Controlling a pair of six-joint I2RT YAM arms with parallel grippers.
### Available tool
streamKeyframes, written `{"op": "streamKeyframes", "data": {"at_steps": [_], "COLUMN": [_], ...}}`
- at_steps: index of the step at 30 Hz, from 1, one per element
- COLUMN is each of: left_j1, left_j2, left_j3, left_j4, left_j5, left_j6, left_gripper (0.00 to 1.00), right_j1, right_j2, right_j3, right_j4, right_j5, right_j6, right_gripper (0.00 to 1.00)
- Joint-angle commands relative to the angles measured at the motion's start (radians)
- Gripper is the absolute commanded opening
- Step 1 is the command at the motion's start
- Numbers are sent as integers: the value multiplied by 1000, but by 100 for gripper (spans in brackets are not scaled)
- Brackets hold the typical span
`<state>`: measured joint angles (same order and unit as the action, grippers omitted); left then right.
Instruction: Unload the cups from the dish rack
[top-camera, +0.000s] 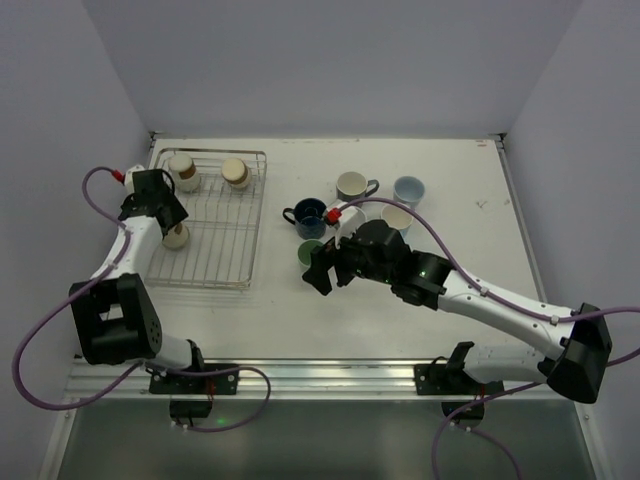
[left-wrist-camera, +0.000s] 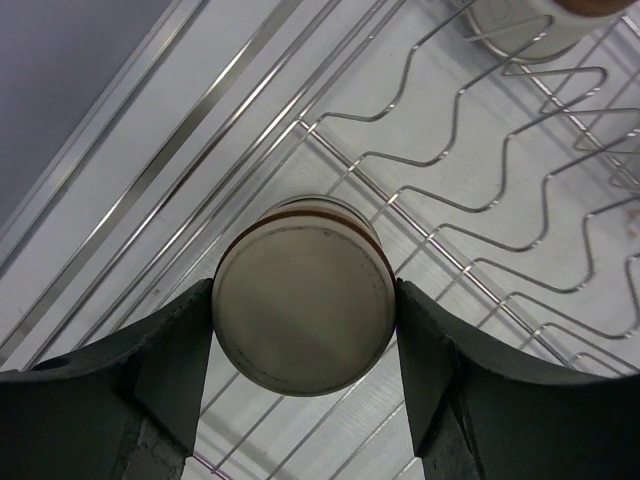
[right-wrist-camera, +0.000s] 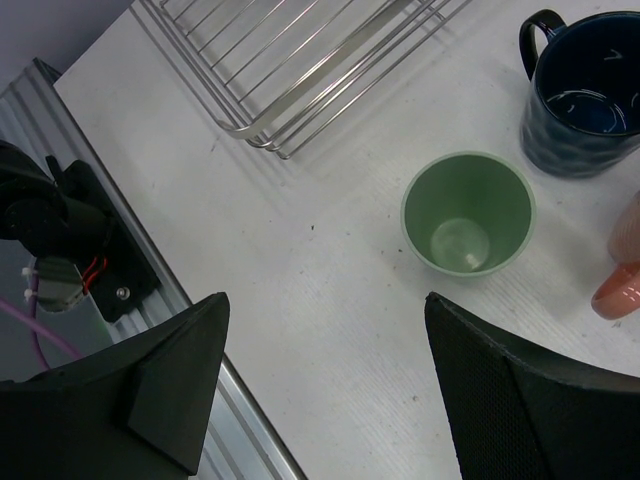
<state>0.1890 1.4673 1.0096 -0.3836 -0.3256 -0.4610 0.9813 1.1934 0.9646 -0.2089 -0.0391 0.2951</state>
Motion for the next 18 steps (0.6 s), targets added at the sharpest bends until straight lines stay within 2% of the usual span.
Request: {"op": "streamKeyframes", "data": {"at_steps": [1, 7, 10, 11, 12, 13, 15, 17, 18], "left_j1": [6, 6, 7, 6, 6, 1, -8, -55, -77], "left_j2": [-110, -346, -456, -505, -528, -547, -584, -620, -631], "left_j3": [-8, -117, -173, -193, -215, -268, -339, -382, -417], "left_j4": [22, 35, 66, 84, 112, 193, 270, 429, 478], "left_j5": [97, 292, 456, 570, 641, 789, 920, 1037, 1057], "left_j6": [2, -8, -37, -65, -85, -108, -198, -299, -333], "left_gripper": [19, 15, 13, 12, 12, 12, 12, 10, 10], "right_j1": [0, 0, -1, 0, 0, -1, -1, 0, 0], "right_j2": [-40, -67, -90, -104, -123, -165, -192, -193, -187], "right_j3": [-7, -32, -53, -84, -113, -148, -225, -262, -267], "right_j4": [51, 135, 198, 257, 303, 421, 514, 613, 634], "right_j5": [28, 38, 38, 38, 38, 38, 38, 35, 33], "right_j6": [19, 85, 148, 170, 229, 258, 344, 384, 409], "right_gripper": [81, 81, 81, 81, 81, 81, 80, 80, 80]}}
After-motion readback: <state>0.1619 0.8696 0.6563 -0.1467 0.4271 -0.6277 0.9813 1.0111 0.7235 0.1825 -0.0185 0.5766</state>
